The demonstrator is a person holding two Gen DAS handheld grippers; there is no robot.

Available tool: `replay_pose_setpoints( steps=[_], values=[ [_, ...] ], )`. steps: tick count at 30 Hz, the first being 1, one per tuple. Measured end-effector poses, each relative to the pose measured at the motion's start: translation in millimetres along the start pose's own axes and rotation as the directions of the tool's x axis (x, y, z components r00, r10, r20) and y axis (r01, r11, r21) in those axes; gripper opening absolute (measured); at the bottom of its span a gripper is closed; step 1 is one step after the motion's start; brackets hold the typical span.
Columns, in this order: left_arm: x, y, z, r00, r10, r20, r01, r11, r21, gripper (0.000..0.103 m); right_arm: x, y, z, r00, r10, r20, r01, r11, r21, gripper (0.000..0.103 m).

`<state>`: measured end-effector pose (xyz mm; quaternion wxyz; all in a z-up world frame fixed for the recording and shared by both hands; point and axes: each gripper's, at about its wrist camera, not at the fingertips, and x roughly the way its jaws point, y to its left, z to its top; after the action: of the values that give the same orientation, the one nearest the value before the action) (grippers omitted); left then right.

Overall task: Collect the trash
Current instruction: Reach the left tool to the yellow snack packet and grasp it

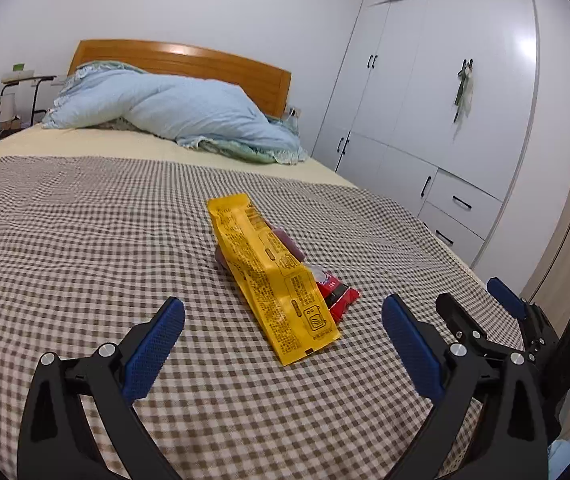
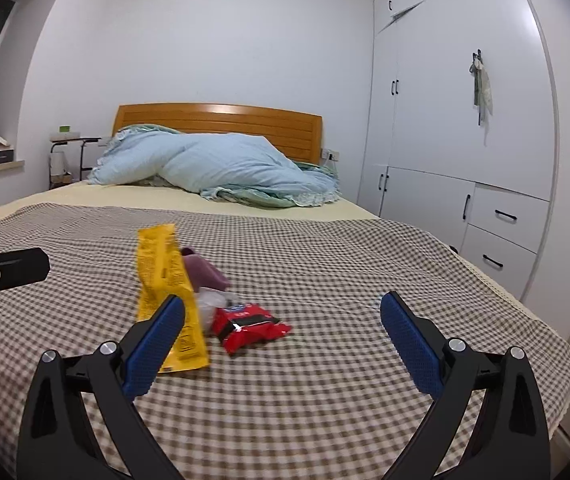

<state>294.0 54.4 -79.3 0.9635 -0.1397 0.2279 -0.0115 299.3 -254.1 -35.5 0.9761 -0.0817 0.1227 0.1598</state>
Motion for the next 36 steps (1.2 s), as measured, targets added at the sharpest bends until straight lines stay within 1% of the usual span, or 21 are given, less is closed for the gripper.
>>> replay_pose_setpoints(
  steps=[5,7,10,11,15,19,23,25,28,31,34,36],
  values=[
    [28,-9,2,0.998,-0.012,-0.055,0.011,1.000,-0.019,0.096,11,-8,1,1.000,-0.020,-0.008,0.020,1.000,-0.012,0.094],
    [37,-12,1,0.998,-0.009,-0.070,0.008,1.000,-0.021,0.096,17,-11,1,0.999,-0.035,-0.013,0.035,0.999,-0.033,0.094],
    [57,-17,2,0.993,0.001,-0.117,-0.003,1.000,-0.021,0.096,24,-18,-2,0.998,-0.059,-0.024,0.058,0.997,-0.041,0.094],
    [68,-18,1,0.990,0.008,-0.143,-0.012,1.000,-0.025,0.096,25,-22,-4,0.997,-0.067,-0.030,0.066,0.997,-0.035,0.094],
    [98,-24,0,0.978,0.026,-0.206,-0.034,0.999,-0.037,0.096,30,-36,-10,0.993,-0.104,-0.048,0.102,0.994,-0.043,0.094],
    [123,-26,-1,0.967,0.040,-0.252,-0.058,0.996,-0.066,0.096,33,-48,-18,0.987,-0.148,-0.069,0.144,0.988,-0.061,0.094],
    [148,-25,-4,0.956,0.056,-0.289,-0.096,0.987,-0.128,0.096,37,-65,-26,0.979,-0.180,-0.094,0.175,0.983,-0.063,0.094],
    [160,-27,-5,0.954,0.068,-0.291,-0.109,0.986,-0.125,0.096,39,-71,-29,0.976,-0.191,-0.103,0.185,0.981,-0.064,0.094],
    [175,-26,-9,0.946,0.112,-0.303,-0.151,0.983,-0.109,0.096,42,-82,-32,0.972,-0.200,-0.121,0.196,0.980,-0.047,0.094],
    [190,-22,-15,0.930,0.137,-0.341,-0.179,0.979,-0.096,0.096,43,-92,-34,0.971,-0.198,-0.137,0.199,0.980,-0.001,0.094],
    [196,-17,-21,0.916,0.147,-0.373,-0.192,0.978,-0.086,0.095,44,-94,-35,0.968,-0.204,-0.147,0.210,0.978,0.023,0.094],
    [196,-17,-22,0.919,0.152,-0.363,-0.193,0.978,-0.079,0.093,45,-93,-34,0.968,-0.202,-0.149,0.208,0.978,0.024,0.094]
  ],
)
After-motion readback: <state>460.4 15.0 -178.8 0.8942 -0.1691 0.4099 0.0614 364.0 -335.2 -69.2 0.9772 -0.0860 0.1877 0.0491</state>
